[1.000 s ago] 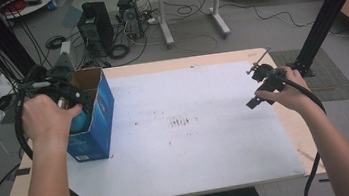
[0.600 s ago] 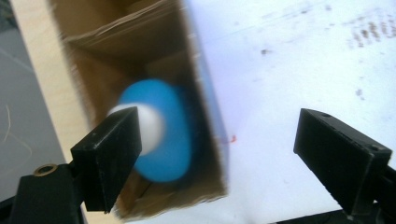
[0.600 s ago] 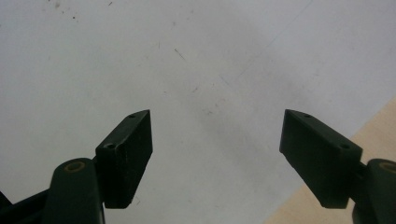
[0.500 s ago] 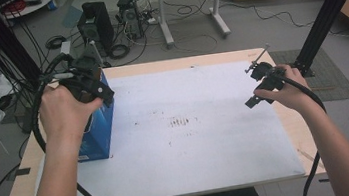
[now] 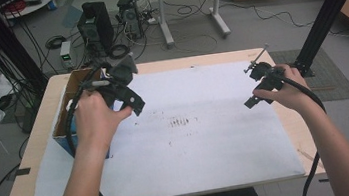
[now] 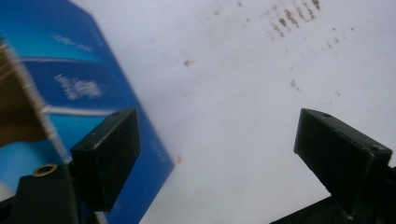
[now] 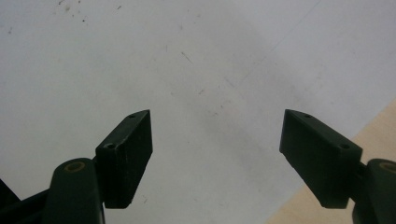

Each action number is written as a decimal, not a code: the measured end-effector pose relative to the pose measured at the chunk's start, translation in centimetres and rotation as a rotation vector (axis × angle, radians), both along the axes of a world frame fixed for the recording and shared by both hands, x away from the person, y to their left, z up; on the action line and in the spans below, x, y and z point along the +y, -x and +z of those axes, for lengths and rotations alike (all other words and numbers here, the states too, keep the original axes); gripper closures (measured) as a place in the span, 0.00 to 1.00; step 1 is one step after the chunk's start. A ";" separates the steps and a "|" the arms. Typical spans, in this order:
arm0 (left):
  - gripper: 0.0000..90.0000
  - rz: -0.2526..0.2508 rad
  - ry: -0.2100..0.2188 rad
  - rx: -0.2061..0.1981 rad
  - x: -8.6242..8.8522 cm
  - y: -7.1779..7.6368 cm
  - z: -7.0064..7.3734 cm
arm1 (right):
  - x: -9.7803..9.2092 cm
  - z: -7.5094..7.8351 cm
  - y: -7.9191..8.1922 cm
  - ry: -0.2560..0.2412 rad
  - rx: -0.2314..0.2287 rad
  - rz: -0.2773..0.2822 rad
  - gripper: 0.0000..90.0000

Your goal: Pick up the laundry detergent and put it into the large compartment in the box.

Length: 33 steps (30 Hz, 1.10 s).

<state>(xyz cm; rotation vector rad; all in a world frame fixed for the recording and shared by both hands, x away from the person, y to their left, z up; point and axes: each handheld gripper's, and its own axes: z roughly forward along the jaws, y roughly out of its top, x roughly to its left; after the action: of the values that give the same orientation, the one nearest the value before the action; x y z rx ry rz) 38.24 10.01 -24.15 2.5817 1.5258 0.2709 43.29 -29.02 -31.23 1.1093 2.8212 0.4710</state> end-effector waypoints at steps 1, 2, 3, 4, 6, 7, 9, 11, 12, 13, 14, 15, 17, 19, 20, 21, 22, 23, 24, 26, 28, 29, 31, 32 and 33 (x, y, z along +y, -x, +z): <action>0.17 -0.007 0.002 0.008 -0.4 0.0 -0.3 | 0.0 0.0 0.0 0.004 0.001 0.003 0.28; 0.17 -0.019 -0.002 0.013 -0.8 0.0 -0.6 | 0.1 0.0 0.0 0.004 0.002 0.001 0.28; 0.17 -0.032 -0.007 0.020 -1.3 0.0 -1.1 | 0.1 0.0 0.0 0.004 0.002 0.003 0.28; 0.17 -0.047 -0.013 0.028 -1.9 0.0 -1.6 | 0.1 0.0 -0.1 0.004 0.000 0.005 0.28; 0.17 -0.068 -0.015 0.038 -2.6 0.0 -2.3 | 0.1 0.0 -0.1 0.003 0.000 0.004 0.28; 0.17 -0.080 -0.010 0.046 -3.1 0.0 -2.7 | 0.0 0.0 -0.1 0.002 0.001 0.005 0.28; 0.17 -0.090 -0.013 0.053 -3.6 -0.1 -3.3 | 0.0 -0.1 -0.2 -0.001 0.001 0.007 0.28; 0.17 -0.103 -0.007 0.058 -4.1 -0.1 -3.9 | -0.1 -0.1 -0.2 -0.002 -0.001 0.004 0.27; 0.17 -0.105 -0.008 0.061 -4.3 -0.1 -4.1 | -0.1 -0.1 -0.3 -0.002 0.001 0.008 0.27; 0.17 -0.109 -0.012 0.063 -4.6 -0.1 -4.4 | -0.1 -0.1 -0.3 -0.001 0.001 0.008 0.27; 0.17 -0.115 -0.011 0.066 -4.7 -0.1 -4.7 | -0.1 -0.2 -0.3 0.000 0.001 0.009 0.27; 0.17 -0.117 -0.013 0.070 -4.9 -0.1 -4.9 | -0.1 -0.2 -0.3 -0.001 0.005 0.009 0.27; 0.17 -0.127 -0.016 0.072 -5.1 -0.1 -5.1 | -0.1 -0.2 -0.3 0.002 0.004 0.007 0.27; 0.17 -0.133 -0.016 0.078 -5.3 -0.1 -5.3 | -0.1 -0.3 -0.3 0.003 0.005 0.009 0.27; 0.17 -0.134 -0.014 0.079 -5.4 -0.1 -5.4 | -0.1 -0.3 -0.2 0.003 0.006 0.009 0.27; 0.17 -0.135 -0.016 0.082 -5.4 -0.1 -5.4 | -0.1 -0.3 -0.2 0.004 0.008 0.006 0.27; 0.17 -0.138 -0.020 0.083 -5.5 -0.1 -5.5 | -0.2 -0.3 -0.2 0.005 0.008 0.006 0.27; 0.17 -0.139 -0.019 0.084 -5.5 -0.1 -5.5 | -0.2 -0.3 -0.2 0.006 0.004 0.008 0.27; 0.17 -0.138 -0.018 0.085 -5.5 -0.1 -5.5 | -0.2 -0.2 -0.2 0.006 0.006 0.006 0.27; 0.17 -0.140 -0.010 0.096 -5.6 -0.1 -5.6 | -0.3 -0.2 -0.2 0.008 0.005 0.005 0.27; 0.17 -0.142 -0.010 0.096 -5.6 -0.1 -5.6 | -0.3 -0.2 -0.1 0.006 0.008 0.002 0.27; 0.17 -0.142 -0.009 0.095 -5.6 -0.1 -5.6 | -0.3 -0.2 -0.1 0.008 0.008 0.003 0.27; 0.17 -0.141 -0.008 0.094 -5.6 -0.1 -5.6 | -0.3 -0.2 -0.1 0.008 0.005 0.004 0.27; 0.17 -0.140 -0.008 0.094 -5.6 -0.1 -5.6 | -0.3 -0.2 -0.1 0.007 0.003 0.007 0.27; 0.17 -0.140 -0.009 0.095 -5.6 -0.1 -5.6 | -0.3 -0.2 -0.1 0.007 0.003 0.006 0.27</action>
<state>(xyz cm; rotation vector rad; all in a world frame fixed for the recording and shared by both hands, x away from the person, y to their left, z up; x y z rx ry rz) 38.33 4.42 -29.75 2.7286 1.3663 0.1419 43.42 -29.31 -31.39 1.1012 2.8275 0.4595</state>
